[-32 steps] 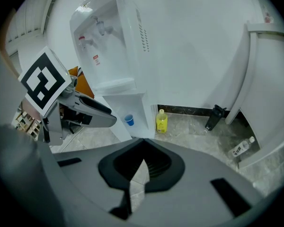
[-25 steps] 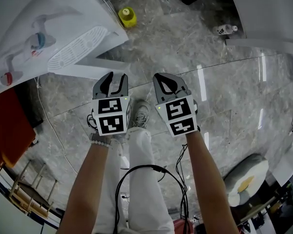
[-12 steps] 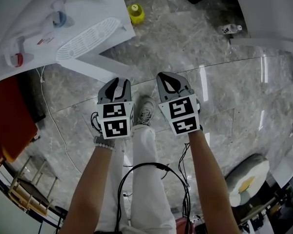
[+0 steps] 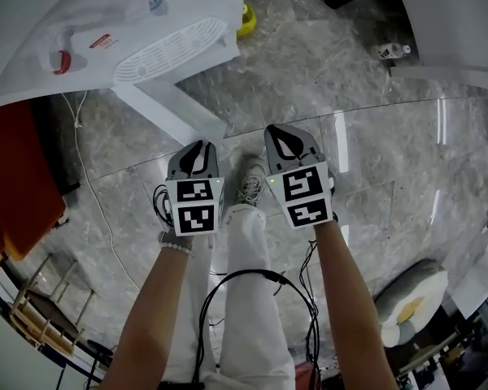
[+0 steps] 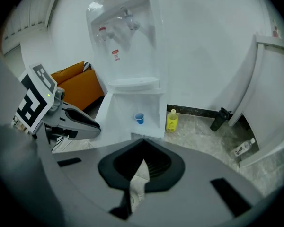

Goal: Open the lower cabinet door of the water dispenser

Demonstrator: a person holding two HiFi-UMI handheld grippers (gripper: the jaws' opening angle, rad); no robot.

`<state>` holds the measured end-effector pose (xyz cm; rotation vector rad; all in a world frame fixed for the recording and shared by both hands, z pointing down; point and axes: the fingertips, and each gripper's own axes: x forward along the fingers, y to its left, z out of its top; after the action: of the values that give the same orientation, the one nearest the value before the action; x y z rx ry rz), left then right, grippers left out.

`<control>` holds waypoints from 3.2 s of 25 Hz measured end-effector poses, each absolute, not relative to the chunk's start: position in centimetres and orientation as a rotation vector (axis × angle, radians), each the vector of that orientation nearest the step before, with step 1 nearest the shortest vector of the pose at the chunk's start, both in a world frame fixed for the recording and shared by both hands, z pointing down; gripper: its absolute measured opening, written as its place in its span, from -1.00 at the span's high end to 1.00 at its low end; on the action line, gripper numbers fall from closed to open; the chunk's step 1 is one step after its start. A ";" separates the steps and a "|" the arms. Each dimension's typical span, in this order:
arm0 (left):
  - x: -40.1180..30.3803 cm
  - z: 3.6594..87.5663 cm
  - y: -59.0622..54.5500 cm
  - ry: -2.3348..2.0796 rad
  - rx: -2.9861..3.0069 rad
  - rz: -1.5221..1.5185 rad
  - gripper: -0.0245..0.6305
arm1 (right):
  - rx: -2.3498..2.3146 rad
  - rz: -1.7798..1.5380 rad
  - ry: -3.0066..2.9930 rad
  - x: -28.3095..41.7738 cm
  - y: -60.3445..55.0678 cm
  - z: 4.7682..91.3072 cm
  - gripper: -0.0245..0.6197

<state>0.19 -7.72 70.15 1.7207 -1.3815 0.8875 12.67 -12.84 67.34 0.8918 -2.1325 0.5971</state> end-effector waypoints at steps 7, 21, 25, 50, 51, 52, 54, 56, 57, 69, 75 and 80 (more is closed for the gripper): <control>-2.1 70.2 -4.9 -1.370 1.701 0.881 0.72 | 0.888 0.581 -2.103 11.2 -11.3 67.1 0.91; -8.0 70.4 -0.1 -1.380 1.667 0.921 0.81 | 0.891 0.527 -2.110 6.3 -9.4 65.9 0.91; -10.8 70.7 1.7 -1.401 1.629 0.959 0.81 | 0.900 0.510 -2.119 4.6 -9.0 65.4 0.91; -26.1 70.2 3.7 -1.716 1.460 0.916 0.82 | 0.767 0.439 -2.133 -1.7 -7.0 65.7 0.91; -26.5 70.2 3.6 -1.729 1.452 0.901 0.84 | 0.765 0.435 -2.133 -1.9 -7.0 65.7 0.91; -26.9 70.2 3.6 -1.744 1.445 0.888 0.85 | 0.763 0.431 -2.133 -2.0 -7.0 65.7 0.91; -27.7 70.2 3.5 -1.774 1.440 0.878 0.88 | 0.761 0.425 -2.134 -2.3 -6.9 65.7 0.91; -28.3 70.1 3.3 -1.801 1.440 0.875 0.89 | 0.759 0.422 -2.136 -2.5 -6.8 65.7 0.91; -28.6 70.1 3.2 -1.809 1.439 0.868 0.88 | 0.758 0.419 -2.135 -2.5 -6.8 65.8 0.91; -29.0 66.8 3.4 -1.833 1.465 0.696 0.89 | 0.810 0.469 -2.163 -3.3 -6.6 64.0 0.91; -26.7 61.3 3.6 -1.839 1.495 0.591 0.89 | 0.823 0.480 -2.207 -4.2 -6.7 59.9 0.91; -25.3 54.8 3.8 -1.838 1.546 0.532 0.89 | 0.816 0.473 -2.257 -5.0 -6.6 54.6 0.91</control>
<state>-25.30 3.80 54.79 1.5456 -1.8383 0.5316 -4.98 -6.61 54.59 0.8161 -2.2568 0.4734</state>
